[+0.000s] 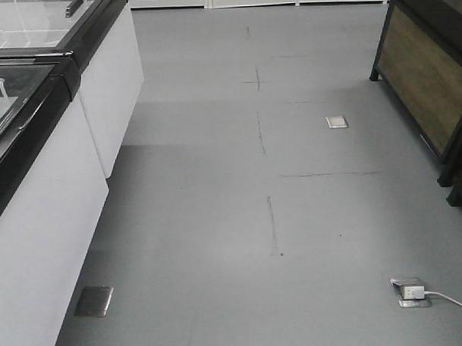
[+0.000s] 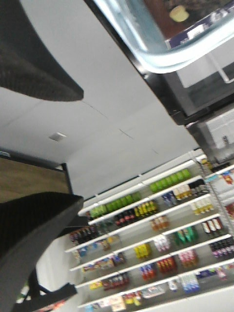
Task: Left arm holds basket, right arm returns cookies
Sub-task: 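Grasp the light-blue basket handle with the left gripper and lift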
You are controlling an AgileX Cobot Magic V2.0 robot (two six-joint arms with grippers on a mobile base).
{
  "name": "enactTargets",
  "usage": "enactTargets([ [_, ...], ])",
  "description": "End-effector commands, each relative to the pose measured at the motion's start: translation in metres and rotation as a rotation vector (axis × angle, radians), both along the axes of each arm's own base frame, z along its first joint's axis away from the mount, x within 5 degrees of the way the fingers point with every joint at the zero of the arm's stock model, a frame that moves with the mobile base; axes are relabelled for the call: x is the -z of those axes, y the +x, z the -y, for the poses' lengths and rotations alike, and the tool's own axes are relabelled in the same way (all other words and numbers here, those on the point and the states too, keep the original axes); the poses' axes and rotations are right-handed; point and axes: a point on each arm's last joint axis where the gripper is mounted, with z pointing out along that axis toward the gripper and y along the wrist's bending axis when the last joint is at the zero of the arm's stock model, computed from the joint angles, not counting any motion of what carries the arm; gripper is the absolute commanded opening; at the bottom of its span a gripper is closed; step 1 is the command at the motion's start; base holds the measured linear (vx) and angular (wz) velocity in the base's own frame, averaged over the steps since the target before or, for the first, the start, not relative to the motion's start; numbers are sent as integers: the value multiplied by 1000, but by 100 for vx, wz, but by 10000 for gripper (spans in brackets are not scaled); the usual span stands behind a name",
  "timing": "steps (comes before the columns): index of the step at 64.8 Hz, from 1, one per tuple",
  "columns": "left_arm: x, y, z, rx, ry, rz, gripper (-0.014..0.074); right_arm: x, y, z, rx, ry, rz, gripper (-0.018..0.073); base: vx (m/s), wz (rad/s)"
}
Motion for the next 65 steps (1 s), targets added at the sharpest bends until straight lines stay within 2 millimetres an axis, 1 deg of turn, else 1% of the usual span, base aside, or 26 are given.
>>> enactTargets([
  [1,-15,-7,-13,-78,-3,96,390,-6,-1,-1,-9,-4,82,-8,0,0],
  [5,-11,-8,-23,-107,-26,95,393,-6,-1,-1,-9,-4,82,-8,0,0],
  [10,-6,-4,-32,-108,-71,112,412,-6,-1,-1,-9,-4,82,-8,0,0],
  [22,8,6,-50,-90,-102,116,511,-6,-1,-1,-9,-4,82,-8,0,0],
  [30,17,11,-62,-105,-126,117,548,-6,-1,-1,-9,-4,82,-8,0,0],
  [50,36,26,-90,-101,-203,220,549,-6,-1,-1,-9,-4,82,-8,0,0],
  [60,43,41,-96,-83,-235,295,549,-6,-1,-1,-9,-4,82,-8,0,0],
  [65,46,50,-97,-61,-234,285,549,-6,-1,-1,-9,-4,82,-8,0,0],
])
